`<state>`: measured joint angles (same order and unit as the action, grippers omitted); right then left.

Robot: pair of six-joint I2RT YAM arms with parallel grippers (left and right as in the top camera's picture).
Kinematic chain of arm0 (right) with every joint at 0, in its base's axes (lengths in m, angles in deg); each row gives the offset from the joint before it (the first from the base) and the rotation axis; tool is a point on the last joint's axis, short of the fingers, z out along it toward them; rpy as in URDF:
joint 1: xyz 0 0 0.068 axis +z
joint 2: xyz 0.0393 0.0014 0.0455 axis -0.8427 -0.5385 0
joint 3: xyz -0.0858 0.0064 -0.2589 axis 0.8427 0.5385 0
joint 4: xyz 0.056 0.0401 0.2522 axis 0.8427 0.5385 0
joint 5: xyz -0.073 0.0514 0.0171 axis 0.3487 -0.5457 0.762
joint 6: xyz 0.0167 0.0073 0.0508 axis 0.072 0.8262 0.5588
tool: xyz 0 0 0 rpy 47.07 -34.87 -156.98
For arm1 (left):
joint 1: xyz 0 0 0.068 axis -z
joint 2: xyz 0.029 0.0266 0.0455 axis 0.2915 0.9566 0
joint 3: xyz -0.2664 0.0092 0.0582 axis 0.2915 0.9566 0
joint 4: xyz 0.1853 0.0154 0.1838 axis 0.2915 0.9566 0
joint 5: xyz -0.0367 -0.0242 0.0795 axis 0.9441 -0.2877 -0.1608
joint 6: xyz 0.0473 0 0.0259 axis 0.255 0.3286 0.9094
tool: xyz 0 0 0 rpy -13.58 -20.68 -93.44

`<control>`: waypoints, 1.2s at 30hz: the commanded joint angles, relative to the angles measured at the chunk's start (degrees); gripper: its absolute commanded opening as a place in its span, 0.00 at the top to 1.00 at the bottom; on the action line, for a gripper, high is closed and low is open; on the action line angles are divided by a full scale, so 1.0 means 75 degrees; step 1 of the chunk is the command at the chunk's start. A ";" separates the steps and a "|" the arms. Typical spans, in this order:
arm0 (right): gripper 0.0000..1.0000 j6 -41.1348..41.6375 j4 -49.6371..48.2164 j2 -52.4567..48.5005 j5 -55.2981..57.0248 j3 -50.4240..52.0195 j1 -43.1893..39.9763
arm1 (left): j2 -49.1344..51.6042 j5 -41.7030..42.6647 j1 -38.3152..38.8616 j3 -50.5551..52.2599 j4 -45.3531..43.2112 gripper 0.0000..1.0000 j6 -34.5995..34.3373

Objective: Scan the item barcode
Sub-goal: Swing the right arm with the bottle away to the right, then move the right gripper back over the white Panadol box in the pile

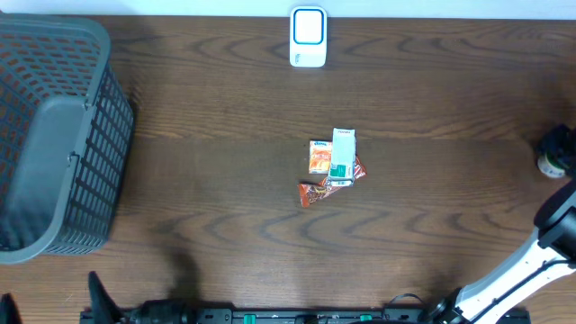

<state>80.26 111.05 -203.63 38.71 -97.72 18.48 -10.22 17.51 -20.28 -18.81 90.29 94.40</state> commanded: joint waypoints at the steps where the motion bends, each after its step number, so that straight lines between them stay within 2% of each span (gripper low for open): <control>1: 0.28 -0.0047 -0.0265 0.0050 -0.0251 0.0300 -0.0329 | 0.0035 0.0431 -0.0012 0.0233 0.0006 0.16 -0.0035; 2: 0.21 -0.0044 -0.0294 0.0050 -0.0466 0.0321 -0.0391 | 0.0032 0.0431 -0.0012 0.0309 0.0006 0.16 -0.0038; 3: 0.02 -0.0047 -0.0332 0.0050 -0.0726 0.0321 -0.0455 | 0.0032 0.0434 -0.0012 0.0417 0.0038 0.16 -0.0038; 4: 0.01 -0.0050 -0.0367 0.0055 -0.0973 0.0315 -0.0507 | 0.0026 0.0431 -0.0012 0.0545 0.0032 0.16 -0.0038; 10: 0.01 -0.0050 -0.0067 0.0073 -0.1399 -0.0149 -0.0618 | 0.0026 0.0105 -0.0012 0.1300 -0.0224 0.16 -0.0070; 14: 0.01 -0.0047 0.0522 0.0076 -0.2200 -0.1005 -0.0574 | 0.0026 -0.0391 -0.0012 0.1845 -0.0836 0.16 -0.0070; 19: 0.01 -0.0044 0.1396 0.0076 -0.2760 -0.2247 -0.0236 | 0.0026 -0.0440 -0.0012 0.2611 -0.1632 0.16 -0.0254; 25: 0.01 -0.0050 0.2095 0.0082 -0.2757 -0.3194 0.0606 | 0.0026 -0.0699 -0.0015 0.3573 -0.2573 0.16 -0.1116; 31: 0.01 -0.0050 0.2486 0.0085 -0.2795 -0.3448 0.1632 | 0.0026 -0.0912 -0.0017 0.4473 -0.3812 0.16 -0.1204; 36: 0.01 -0.0061 0.3150 0.0082 -0.3736 -0.3436 0.2664 | 0.0026 -0.1230 -0.0017 0.5400 -0.4555 0.16 -0.2299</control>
<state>79.89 133.00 -203.60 16.37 -122.44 34.68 -10.11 10.56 -20.28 18.44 58.16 83.37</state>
